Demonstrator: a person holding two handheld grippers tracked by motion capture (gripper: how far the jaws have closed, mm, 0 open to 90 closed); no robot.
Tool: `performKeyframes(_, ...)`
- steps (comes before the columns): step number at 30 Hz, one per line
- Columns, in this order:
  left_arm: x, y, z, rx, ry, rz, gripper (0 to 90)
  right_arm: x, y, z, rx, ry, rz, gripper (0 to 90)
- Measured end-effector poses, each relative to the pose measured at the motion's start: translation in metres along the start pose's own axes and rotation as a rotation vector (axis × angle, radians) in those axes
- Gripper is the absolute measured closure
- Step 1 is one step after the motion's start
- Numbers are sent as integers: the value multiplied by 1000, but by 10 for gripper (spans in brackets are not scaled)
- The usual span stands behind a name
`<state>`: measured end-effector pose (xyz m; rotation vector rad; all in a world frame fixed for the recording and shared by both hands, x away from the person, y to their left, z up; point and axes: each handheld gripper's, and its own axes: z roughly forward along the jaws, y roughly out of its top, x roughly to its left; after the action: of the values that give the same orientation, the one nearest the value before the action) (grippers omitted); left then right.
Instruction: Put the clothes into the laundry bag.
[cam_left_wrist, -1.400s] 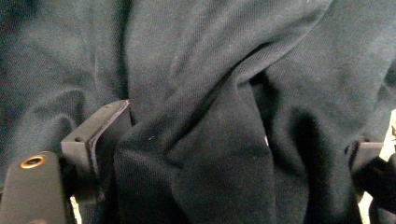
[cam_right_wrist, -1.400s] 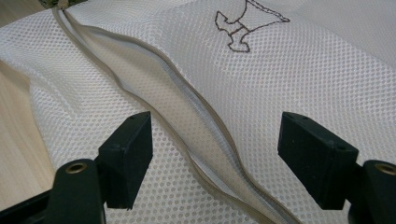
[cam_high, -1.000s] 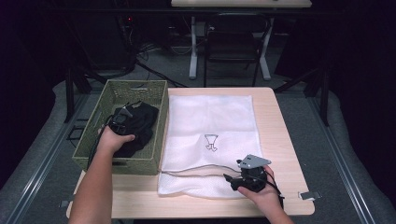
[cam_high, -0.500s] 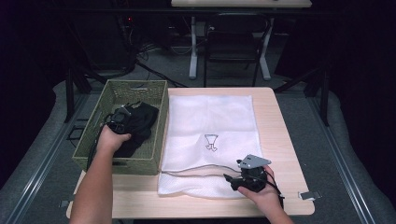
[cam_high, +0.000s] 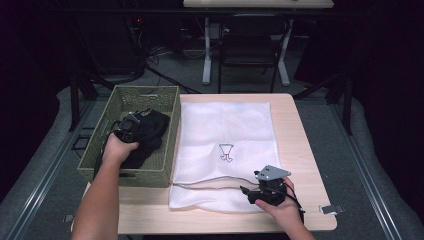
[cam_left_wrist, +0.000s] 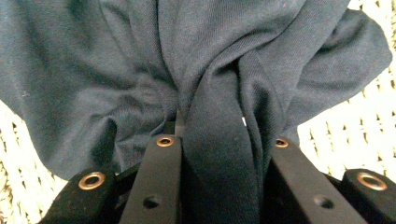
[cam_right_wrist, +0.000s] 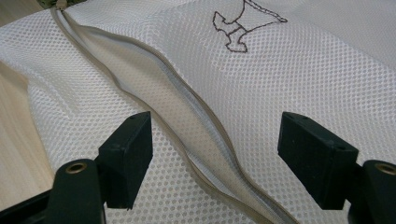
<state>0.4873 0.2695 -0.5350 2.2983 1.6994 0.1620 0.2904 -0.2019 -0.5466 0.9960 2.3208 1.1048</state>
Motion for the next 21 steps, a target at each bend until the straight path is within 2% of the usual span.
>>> performKeyframes(7, 1, -1, -11, -35, -14, -3, 769, 0, 0, 0, -3, -1, -4, 263)
performKeyframes(12, 3, -4, -21, -81, -22, -4, 771, 0, 0, 0, -8, -4, -8, 263)
performKeyframes(15, 2, -3, -28, -79, -2, 20, 771, 0, 0, 0, -9, -5, -10, 264)
performKeyframes(19, -1, 0, -41, -114, -4, 35, 772, 0, 0, -1, -11, -6, -12, 263)
performKeyframes(21, -2, 0, -46, -128, -13, 30, 773, 0, 1, -1, -11, -6, -13, 263)
